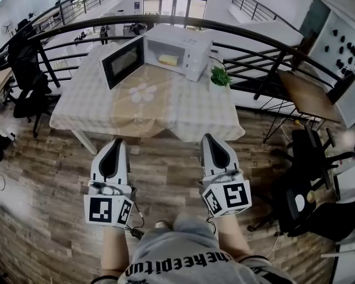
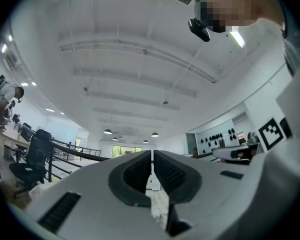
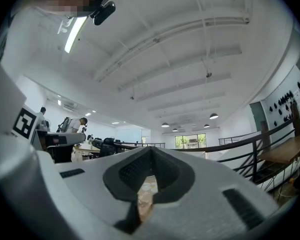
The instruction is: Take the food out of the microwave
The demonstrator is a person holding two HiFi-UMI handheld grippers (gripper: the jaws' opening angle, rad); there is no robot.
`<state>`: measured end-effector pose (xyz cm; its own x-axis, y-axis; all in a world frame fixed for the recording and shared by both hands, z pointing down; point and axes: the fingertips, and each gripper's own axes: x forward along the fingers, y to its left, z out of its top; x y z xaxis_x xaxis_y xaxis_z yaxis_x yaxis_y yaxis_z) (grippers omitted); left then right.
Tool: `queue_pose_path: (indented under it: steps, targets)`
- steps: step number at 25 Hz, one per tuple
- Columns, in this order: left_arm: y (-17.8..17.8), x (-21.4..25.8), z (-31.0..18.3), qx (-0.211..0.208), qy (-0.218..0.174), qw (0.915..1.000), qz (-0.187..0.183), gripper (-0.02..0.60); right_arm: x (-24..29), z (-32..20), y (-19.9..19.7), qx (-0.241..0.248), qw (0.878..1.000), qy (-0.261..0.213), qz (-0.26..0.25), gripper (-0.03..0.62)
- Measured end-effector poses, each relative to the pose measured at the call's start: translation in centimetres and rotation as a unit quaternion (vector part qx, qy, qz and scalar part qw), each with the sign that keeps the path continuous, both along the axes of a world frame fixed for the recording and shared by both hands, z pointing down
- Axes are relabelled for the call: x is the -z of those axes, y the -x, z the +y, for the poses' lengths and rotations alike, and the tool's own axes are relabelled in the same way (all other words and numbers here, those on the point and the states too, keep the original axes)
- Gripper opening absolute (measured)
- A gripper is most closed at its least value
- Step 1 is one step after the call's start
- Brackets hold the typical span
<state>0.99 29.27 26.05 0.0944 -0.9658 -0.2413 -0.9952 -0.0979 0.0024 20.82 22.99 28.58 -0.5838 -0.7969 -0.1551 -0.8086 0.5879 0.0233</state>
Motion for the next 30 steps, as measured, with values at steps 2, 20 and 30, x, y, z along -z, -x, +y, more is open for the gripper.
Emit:
queue_pose_path:
  steps: [2, 20, 30]
  targets:
    - [0.5, -0.2, -0.5, -0.003, 0.000, 1.0000, 0.005, 0.015, -0.2, -0.2, 0.4, -0.002, 1.000, 0.002, 0.005, 0.005]
    - [5.7, -1.4, -10.0, 0.025, 0.006, 0.9997, 0.007, 0.015, -1.3, -11.5, 5.4, 0.020, 1.000, 0.008, 0.002, 0.005]
    - [6.7, 0.6, -19.6, 0.040, -0.013, 0.9991, 0.005, 0.015, 0.5, -21.8, 6.8, 0.038, 0.999, -0.005, -0.002, 0.005]
